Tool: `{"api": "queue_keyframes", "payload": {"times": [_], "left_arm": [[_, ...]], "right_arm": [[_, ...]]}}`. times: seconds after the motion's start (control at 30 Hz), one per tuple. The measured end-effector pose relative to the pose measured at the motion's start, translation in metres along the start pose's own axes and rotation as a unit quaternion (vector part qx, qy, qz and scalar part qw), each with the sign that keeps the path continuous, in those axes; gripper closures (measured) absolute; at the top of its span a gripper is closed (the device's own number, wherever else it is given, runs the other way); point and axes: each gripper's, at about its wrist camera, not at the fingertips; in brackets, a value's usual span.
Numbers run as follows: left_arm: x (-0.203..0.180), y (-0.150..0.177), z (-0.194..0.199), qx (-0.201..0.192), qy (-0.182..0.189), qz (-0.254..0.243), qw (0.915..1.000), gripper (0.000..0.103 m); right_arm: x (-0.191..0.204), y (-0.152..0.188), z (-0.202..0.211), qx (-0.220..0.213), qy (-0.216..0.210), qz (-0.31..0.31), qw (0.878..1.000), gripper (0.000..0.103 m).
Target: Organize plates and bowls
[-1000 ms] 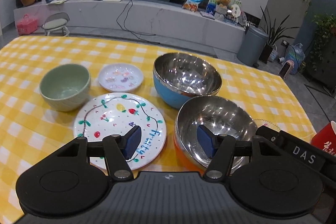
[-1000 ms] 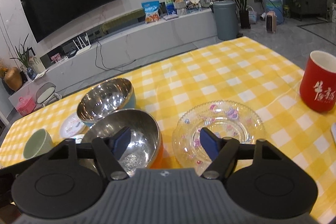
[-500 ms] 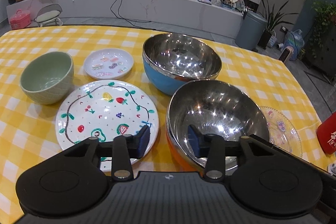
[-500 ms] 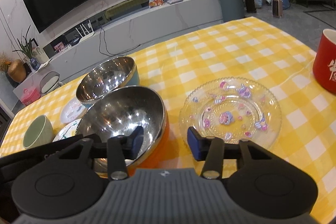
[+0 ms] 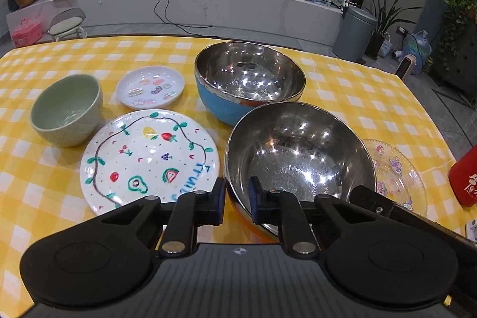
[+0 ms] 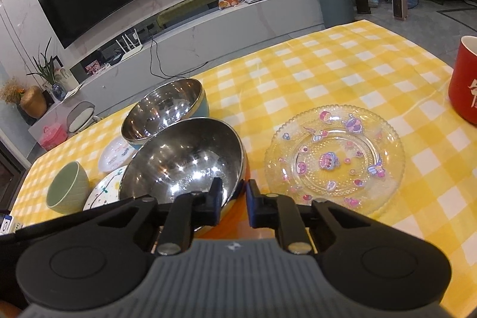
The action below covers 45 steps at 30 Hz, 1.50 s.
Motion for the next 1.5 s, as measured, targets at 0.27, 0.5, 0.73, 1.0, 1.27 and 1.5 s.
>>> {"api": "queue_keyframes", "payload": {"times": [0.27,0.5,0.73,1.0,1.27,1.5], "left_arm": [[0.008,0.007,0.028,-0.004,-0.015,0.013,0.9998,0.085],[0.027,0.019,0.062,-0.010,-0.037,0.031,0.9988,0.085],[0.052,0.032,0.097,-0.009,-0.021,0.057,0.9981,0.093],[0.077,0.047,0.095,0.000,-0.043,0.079,0.9959,0.095],[0.091,0.052,0.093,0.001,-0.034,0.096,0.9948,0.072],[0.096,0.053,0.088,-0.003,-0.042,0.107,0.9934,0.065]], "right_arm": [[0.005,0.002,0.015,0.020,-0.011,-0.008,1.000,0.097],[0.020,0.014,0.039,0.033,-0.038,0.008,0.999,0.099],[0.050,0.032,0.063,0.048,-0.122,0.031,0.991,0.103],[0.071,0.050,0.066,0.049,-0.118,0.067,0.990,0.103],[0.045,0.035,0.074,0.009,-0.089,0.056,0.994,0.084],[0.039,0.036,0.060,0.023,-0.092,0.037,0.995,0.064]]}}
Point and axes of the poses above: each gripper's, at about its wrist camera, not at the fingertips, and z roughly against the way its jaws point, x to its left, y to its underside, and after that the axes turned 2 degrees about z, right-handed
